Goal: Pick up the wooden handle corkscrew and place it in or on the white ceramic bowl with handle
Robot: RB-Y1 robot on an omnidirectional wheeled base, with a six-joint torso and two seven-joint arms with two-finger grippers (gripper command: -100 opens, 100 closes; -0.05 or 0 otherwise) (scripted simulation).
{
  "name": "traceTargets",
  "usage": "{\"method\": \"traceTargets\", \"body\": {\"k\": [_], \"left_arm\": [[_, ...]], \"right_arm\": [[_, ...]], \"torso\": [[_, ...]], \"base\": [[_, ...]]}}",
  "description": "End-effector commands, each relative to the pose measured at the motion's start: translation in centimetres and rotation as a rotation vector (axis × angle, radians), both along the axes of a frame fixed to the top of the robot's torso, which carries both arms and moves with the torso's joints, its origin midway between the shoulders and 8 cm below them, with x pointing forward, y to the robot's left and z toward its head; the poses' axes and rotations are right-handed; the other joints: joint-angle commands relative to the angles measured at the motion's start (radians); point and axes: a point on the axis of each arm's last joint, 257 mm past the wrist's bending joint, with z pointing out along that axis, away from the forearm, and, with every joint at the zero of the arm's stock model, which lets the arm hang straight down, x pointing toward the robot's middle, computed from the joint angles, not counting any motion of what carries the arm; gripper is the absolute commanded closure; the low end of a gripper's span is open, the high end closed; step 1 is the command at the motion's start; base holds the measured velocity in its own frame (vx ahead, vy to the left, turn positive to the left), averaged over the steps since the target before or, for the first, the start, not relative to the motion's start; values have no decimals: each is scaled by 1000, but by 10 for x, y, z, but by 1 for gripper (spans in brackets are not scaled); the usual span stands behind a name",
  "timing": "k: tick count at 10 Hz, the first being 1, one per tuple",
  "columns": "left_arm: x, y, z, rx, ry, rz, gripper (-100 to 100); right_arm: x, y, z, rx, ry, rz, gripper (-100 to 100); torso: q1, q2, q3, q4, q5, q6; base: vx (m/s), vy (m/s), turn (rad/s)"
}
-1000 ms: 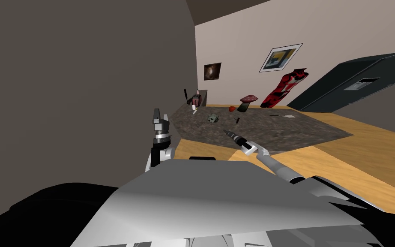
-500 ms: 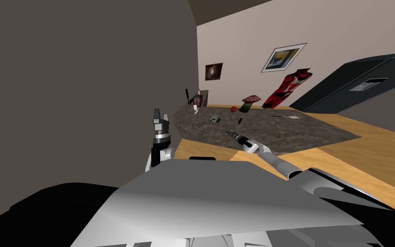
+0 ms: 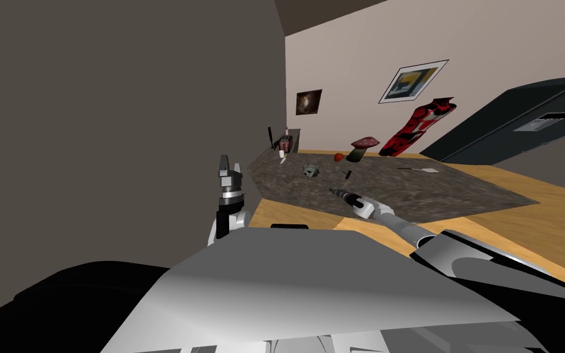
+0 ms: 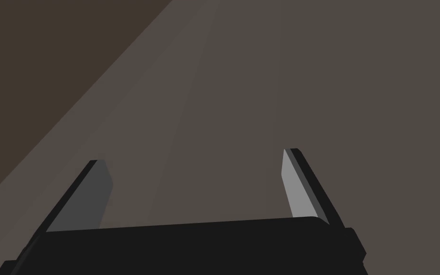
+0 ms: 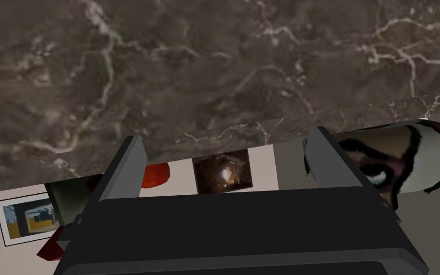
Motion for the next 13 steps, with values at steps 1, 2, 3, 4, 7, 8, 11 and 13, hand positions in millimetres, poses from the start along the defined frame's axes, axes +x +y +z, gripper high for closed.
{"method": "traceTargets", "body": {"k": [1, 2, 3, 4, 7, 8, 11, 13], "left_arm": [[0, 0, 0, 0, 0, 0, 0], [0, 0, 0, 0, 0, 0, 0], [0, 0, 0, 0, 0, 0, 0], [0, 0, 0, 0, 0, 0, 0], [0, 0, 0, 0, 0, 0, 0], [0, 0, 0, 0, 0, 0, 0], [0, 0, 0, 0, 0, 0, 0], [0, 0, 0, 0, 0, 0, 0]], "right_arm": [[2, -14, -2, -42, 14, -11, -100], [6, -32, 2, -114, 33, -18, -100], [2, -40, -1, -123, 43, -32, -100], [1, -43, -2, -126, 45, -37, -100], [3, -89, 10, -275, 86, -71, -100], [1, -94, 9, -281, 91, -79, -100], [0, -118, 18, -354, 110, -101, -100], [0, -141, 28, -424, 126, -123, -100]], "torso": [[0, 0, 0, 0, 0, 0], [0, 0, 0, 0, 0, 0], [0, -1, 0, 0, 0, 0], [-1, -1, 0, 0, 0, 0], [-1, 0, 0, 0, 0, 0], [-1, -1, 0, 0, 0, 0], [-1, -1, 0, 0, 0, 0], [-1, 1, 0, 0, 0, 0]], "base": [[30, 22, 17], [42, 27, 45], [42, 23, 20], [19, 8, -5], [35, 17, 29], [44, 13, 23], [38, 16, 17], [26, 11, 28]]}}
